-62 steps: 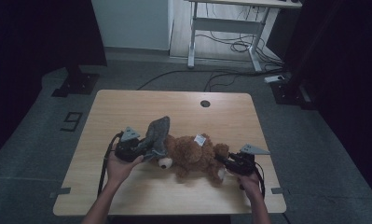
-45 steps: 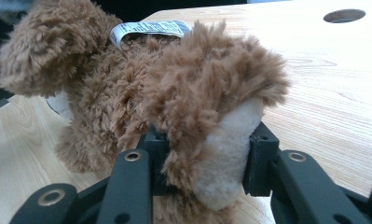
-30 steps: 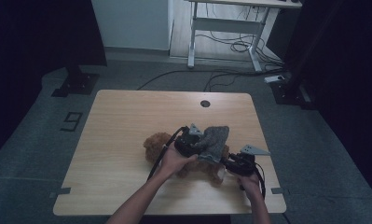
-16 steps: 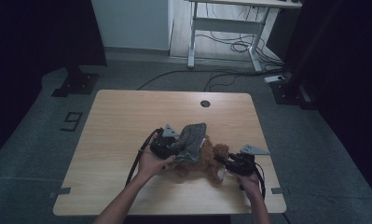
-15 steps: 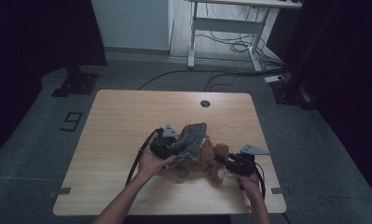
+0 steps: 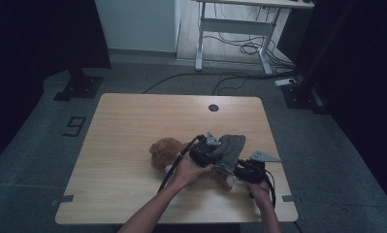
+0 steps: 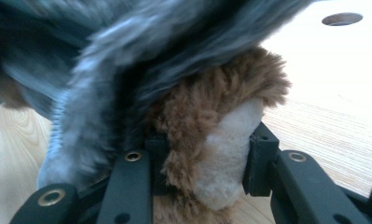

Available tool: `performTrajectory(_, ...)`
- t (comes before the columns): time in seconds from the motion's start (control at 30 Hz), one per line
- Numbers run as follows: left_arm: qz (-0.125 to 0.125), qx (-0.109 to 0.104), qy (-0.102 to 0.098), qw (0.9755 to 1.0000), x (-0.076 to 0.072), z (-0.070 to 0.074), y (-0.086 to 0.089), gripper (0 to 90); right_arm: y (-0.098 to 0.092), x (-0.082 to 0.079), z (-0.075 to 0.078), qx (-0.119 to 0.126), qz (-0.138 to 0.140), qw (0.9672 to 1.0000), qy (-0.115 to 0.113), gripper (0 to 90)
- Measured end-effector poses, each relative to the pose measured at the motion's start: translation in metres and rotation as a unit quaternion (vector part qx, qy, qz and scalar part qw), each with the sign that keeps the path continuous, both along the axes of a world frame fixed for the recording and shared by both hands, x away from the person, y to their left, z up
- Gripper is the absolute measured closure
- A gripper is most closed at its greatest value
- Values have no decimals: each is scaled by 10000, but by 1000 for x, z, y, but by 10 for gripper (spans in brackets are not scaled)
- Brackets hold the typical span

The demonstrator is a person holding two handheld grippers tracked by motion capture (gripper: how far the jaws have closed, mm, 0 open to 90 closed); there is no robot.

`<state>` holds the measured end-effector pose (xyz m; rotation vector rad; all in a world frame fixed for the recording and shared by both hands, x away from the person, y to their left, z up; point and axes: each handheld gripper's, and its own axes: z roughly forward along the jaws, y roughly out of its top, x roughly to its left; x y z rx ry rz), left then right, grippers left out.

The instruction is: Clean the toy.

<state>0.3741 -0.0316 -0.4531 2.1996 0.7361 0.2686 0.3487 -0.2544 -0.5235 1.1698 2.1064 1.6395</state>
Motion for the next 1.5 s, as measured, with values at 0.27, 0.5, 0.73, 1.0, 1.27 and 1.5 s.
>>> performTrajectory(0.27,162,-17,-112,9998,-5,7,27,744,-1,1,0,-5,-20,10000,33,621)
performTrajectory(0.5,580,41,-249,9980,-10,13,75,743,-3,3,-3,53,-30,10000,64,620)
performTrajectory(0.73,865,-345,-184,9955,-13,19,114,740,-3,2,-3,59,-19,10000,59,619)
performTrajectory(1.0,619,-555,-140,9964,-14,27,91,741,-2,3,-4,42,-92,9999,104,619)
performTrajectory(1.27,9,-96,-99,9999,-11,23,10,740,-1,1,-4,60,-114,9999,59,620)
performTrajectory(1.5,178,-73,-33,9998,-7,10,28,742,-4,1,-3,119,-55,9999,50,619)
